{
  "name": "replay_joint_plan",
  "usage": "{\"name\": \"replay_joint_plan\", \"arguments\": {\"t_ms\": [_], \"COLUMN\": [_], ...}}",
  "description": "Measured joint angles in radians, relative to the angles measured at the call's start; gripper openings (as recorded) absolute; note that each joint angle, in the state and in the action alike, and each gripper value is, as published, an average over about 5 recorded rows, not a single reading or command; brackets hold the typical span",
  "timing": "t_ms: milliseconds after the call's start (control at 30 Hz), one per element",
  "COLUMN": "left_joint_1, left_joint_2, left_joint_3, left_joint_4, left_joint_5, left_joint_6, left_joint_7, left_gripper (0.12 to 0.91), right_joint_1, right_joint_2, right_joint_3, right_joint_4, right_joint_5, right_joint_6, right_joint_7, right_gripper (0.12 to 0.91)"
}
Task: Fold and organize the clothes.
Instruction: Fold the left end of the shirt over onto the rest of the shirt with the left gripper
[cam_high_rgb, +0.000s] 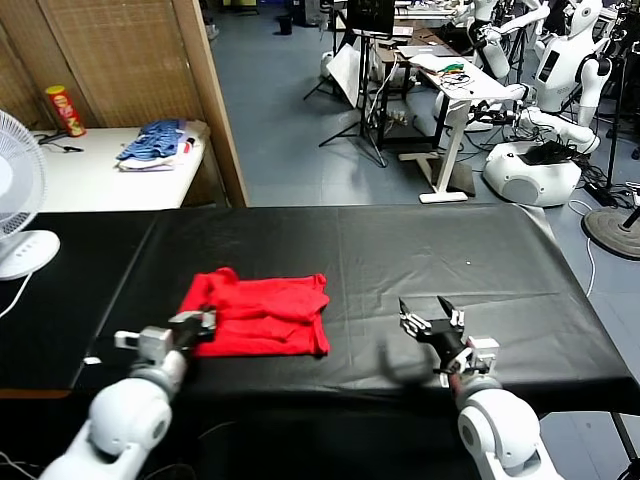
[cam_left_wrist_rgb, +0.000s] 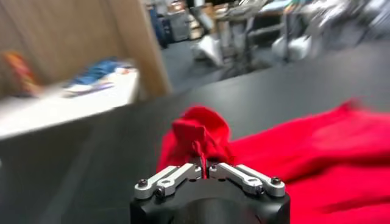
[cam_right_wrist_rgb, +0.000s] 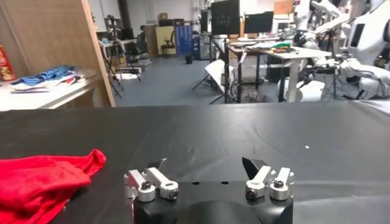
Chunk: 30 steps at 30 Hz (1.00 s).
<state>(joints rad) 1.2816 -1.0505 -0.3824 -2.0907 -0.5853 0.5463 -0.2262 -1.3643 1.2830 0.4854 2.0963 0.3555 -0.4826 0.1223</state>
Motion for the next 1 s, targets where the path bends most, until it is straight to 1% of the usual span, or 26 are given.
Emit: {"name": "replay_joint_plan", "arguments": {"t_ms": [133, 267, 500, 700, 767, 800, 900, 933, 1000], "left_joint_1": [-0.049, -0.092, -0.134, -0.138, -0.136, -0.135, -0.133, -0.131, -0.127], "left_joint_2": [-0.059, -0.112, -0.204, -0.263, -0.275, -0.281, -0.295, -0.299, -0.305], "left_joint_3": [0.058, 0.094, 0.129, 0.141, 0.142, 0.142, 0.140, 0.139, 0.138], "left_joint_4": [0.000, 0.015, 0.062, 0.099, 0.110, 0.114, 0.122, 0.121, 0.117], "left_joint_5": [-0.093, -0.137, -0.112, -0.071, -0.056, -0.053, -0.063, -0.068, -0.075], "left_joint_6": [0.002, 0.002, -0.016, -0.033, -0.044, -0.050, -0.067, -0.072, -0.083], "left_joint_7": [-0.020, -0.037, -0.035, -0.032, -0.029, -0.027, -0.017, -0.013, -0.005], "left_gripper": [0.146, 0.146, 0.146, 0.146, 0.173, 0.203, 0.346, 0.413, 0.514], "right_joint_1": [-0.012, -0.015, -0.012, 0.000, 0.008, 0.012, 0.026, 0.032, 0.043], "right_joint_2": [0.007, 0.015, 0.018, 0.011, 0.006, 0.003, -0.006, -0.009, -0.015], "right_joint_3": [0.009, 0.011, 0.007, -0.008, -0.017, -0.022, -0.042, -0.049, -0.066], "right_joint_4": [0.004, 0.006, 0.006, 0.000, -0.004, -0.007, -0.017, -0.021, -0.028], "right_joint_5": [-0.007, -0.013, -0.016, -0.017, -0.018, -0.018, -0.019, -0.019, -0.018], "right_joint_6": [0.000, -0.001, -0.005, -0.006, -0.006, -0.006, -0.006, -0.006, -0.006], "right_joint_7": [0.001, 0.002, 0.003, -0.005, -0.013, -0.017, -0.028, -0.032, -0.044], "right_gripper": [0.798, 0.798, 0.798, 0.798, 0.798, 0.798, 0.798, 0.798, 0.798]}}
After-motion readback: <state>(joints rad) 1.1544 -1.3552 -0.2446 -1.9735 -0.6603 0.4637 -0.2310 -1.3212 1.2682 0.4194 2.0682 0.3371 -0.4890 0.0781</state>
